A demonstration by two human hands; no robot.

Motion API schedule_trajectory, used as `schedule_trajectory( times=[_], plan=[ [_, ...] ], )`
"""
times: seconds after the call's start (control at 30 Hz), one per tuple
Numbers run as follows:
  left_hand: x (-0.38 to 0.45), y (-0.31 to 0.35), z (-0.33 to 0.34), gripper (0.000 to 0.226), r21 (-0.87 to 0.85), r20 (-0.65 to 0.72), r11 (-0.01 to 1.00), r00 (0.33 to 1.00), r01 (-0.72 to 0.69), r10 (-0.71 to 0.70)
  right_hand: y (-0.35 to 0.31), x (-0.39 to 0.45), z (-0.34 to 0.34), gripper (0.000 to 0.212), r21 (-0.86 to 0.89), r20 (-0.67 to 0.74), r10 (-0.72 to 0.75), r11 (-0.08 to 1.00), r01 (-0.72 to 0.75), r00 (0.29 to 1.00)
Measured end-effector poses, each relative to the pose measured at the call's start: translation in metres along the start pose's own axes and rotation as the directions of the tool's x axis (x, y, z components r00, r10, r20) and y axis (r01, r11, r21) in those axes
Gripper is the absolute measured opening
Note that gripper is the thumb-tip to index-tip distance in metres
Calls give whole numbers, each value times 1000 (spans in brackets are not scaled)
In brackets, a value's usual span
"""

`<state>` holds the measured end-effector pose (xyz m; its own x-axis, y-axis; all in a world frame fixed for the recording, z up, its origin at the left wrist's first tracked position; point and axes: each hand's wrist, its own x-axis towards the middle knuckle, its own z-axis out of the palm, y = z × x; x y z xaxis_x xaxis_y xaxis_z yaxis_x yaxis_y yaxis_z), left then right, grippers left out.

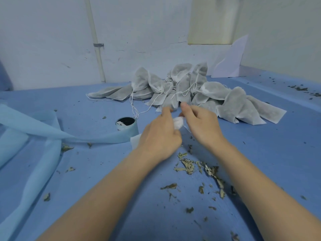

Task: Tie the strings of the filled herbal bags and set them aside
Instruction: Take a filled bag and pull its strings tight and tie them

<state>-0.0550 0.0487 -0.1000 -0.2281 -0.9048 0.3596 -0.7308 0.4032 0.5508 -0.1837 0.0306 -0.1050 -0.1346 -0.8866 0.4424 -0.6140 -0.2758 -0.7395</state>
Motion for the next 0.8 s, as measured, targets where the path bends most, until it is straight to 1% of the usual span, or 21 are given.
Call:
schedule_trajectory(
  times=[0.07,0.17,0.23,0.3,0.4,0.5,0.57,0.6,0.67,0.7,0.73,0.77,0.8],
  plan=[
    [-2,-4,-3,44,-3,-42,1000,999,7,-7,-2,1,-2,32,60,-2,33,998,-33,999],
    [-9,-5,-1,47,49,-90,998,995,-40,45,-5,-1,0,18,195,16,86,977,-88,996],
    [-11,-3,1,46,77,-115,995,991,-55,63,-8,-3,1,14,250,27,106,962,-110,994],
    [-7,-3,0,39,73,-110,997,993,-28,36,-9,-4,1,13,277,38,120,953,-126,992],
    [-4,-2,-3,27,87,-113,995,991,-57,66,-9,-4,-1,18,233,42,125,964,-132,991],
    [-4,-4,-2,26,73,-140,993,985,-88,98,-10,-5,0,36,123,24,78,989,-80,997],
    [-4,-6,0,23,40,-121,996,989,-78,82,-11,-6,2,45,96,28,57,994,-60,998],
    [-3,-6,1,19,-8,-110,998,992,-61,60,-11,-6,2,47,87,32,59,994,-62,998],
    [-3,-8,0,13,-114,-93,993,996,-26,15,-14,-6,0,52,125,49,131,983,-136,990],
    [-3,-9,0,13,-154,-91,988,996,-20,6,-16,-5,-2,53,196,74,201,957,-212,977],
    [-4,-10,0,13,-184,-91,983,996,-26,9,-18,-4,-4,52,287,115,275,911,-297,954],
    [-4,-10,0,13,-207,-92,978,995,-40,21,-20,-4,-5,50,388,171,338,840,-378,926],
    [-4,-10,-1,12,-232,-97,971,995,-56,34,-21,-3,-6,46,491,240,386,743,-454,891]
  ],
)
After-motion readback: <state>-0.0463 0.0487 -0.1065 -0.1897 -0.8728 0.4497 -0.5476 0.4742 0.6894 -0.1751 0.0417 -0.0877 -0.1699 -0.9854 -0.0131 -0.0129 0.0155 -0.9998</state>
